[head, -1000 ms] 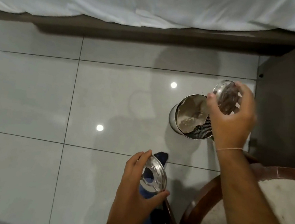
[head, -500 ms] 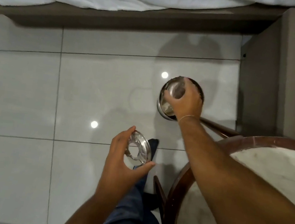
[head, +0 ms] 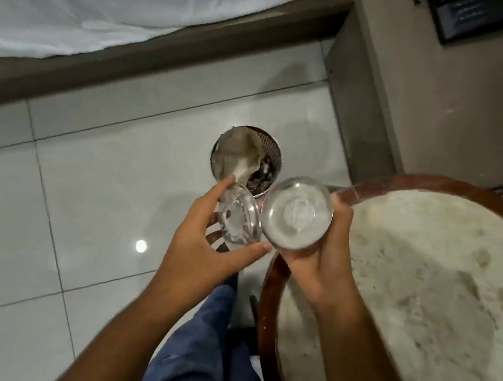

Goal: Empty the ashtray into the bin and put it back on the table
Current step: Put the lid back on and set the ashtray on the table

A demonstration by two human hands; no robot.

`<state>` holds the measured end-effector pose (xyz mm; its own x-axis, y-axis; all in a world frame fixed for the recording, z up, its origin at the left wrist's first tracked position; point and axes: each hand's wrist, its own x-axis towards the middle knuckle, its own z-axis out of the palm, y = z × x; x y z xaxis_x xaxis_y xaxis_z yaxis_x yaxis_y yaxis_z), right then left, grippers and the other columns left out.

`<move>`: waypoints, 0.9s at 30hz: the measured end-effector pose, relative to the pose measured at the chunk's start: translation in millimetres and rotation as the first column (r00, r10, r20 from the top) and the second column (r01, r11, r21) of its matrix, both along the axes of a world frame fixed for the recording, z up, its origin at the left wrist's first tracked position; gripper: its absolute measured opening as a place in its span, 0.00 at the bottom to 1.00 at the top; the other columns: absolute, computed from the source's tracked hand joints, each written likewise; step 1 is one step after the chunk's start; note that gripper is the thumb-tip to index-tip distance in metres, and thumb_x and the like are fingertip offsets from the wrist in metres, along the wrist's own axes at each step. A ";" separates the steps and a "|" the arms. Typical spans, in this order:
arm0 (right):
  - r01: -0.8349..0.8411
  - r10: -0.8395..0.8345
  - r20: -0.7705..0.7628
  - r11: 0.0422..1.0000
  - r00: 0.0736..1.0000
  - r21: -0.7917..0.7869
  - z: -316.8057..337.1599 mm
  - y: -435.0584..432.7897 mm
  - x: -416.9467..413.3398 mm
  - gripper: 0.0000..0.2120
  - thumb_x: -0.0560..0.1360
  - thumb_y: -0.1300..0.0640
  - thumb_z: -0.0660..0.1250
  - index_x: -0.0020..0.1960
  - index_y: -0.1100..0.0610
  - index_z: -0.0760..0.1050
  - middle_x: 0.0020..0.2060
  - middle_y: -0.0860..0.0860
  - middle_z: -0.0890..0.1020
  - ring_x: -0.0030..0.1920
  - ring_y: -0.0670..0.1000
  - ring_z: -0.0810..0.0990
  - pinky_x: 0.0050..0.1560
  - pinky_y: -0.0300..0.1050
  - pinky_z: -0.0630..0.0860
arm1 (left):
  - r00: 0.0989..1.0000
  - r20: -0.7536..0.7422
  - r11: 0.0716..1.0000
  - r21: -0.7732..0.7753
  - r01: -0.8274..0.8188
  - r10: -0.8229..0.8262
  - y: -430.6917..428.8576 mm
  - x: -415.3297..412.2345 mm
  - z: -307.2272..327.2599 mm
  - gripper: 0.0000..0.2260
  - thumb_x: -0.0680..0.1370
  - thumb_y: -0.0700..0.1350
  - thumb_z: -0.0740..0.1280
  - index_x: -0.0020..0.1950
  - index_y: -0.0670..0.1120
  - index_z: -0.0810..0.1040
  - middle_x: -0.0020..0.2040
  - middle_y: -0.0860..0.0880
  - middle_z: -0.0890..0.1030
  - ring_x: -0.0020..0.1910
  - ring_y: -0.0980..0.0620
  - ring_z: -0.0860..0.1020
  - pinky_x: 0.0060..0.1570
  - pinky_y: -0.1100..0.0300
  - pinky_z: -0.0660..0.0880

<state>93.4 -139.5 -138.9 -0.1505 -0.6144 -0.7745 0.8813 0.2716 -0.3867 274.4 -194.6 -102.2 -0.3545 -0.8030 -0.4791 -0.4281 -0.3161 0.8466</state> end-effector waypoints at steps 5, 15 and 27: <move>0.030 -0.032 -0.075 0.999 0.997 -0.034 19.4 83.2 -6.4 0.34 0.80 0.34 0.67 0.77 0.55 0.78 0.71 0.62 0.84 0.72 0.64 0.82 0.63 0.55 0.85 | 0.907 -0.009 0.906 -0.049 0.421 -0.422 19.0 -50.3 12.6 0.48 0.65 0.55 0.85 0.81 0.61 0.66 0.73 0.60 0.74 0.69 0.64 0.76 0.63 0.68 0.77; 0.348 -0.342 -0.104 0.937 0.934 0.040 42.8 182.9 -2.5 0.26 0.83 0.38 0.66 0.74 0.52 0.81 0.70 0.58 0.86 0.69 0.56 0.86 0.58 0.45 0.87 | 0.623 -0.092 0.624 0.013 0.781 -0.777 94.2 -110.2 18.5 0.48 0.65 0.57 0.85 0.81 0.66 0.65 0.75 0.64 0.73 0.74 0.61 0.74 0.69 0.56 0.79; 0.685 -0.681 -0.082 0.722 0.728 0.092 47.4 271.2 -4.5 0.33 0.83 0.33 0.61 0.77 0.55 0.79 0.71 0.59 0.85 0.71 0.57 0.85 0.59 0.44 0.87 | 0.272 0.025 0.271 -0.052 0.961 -0.962 170.6 -173.9 22.4 0.50 0.62 0.63 0.83 0.81 0.64 0.65 0.71 0.66 0.72 0.69 0.68 0.72 0.66 0.61 0.79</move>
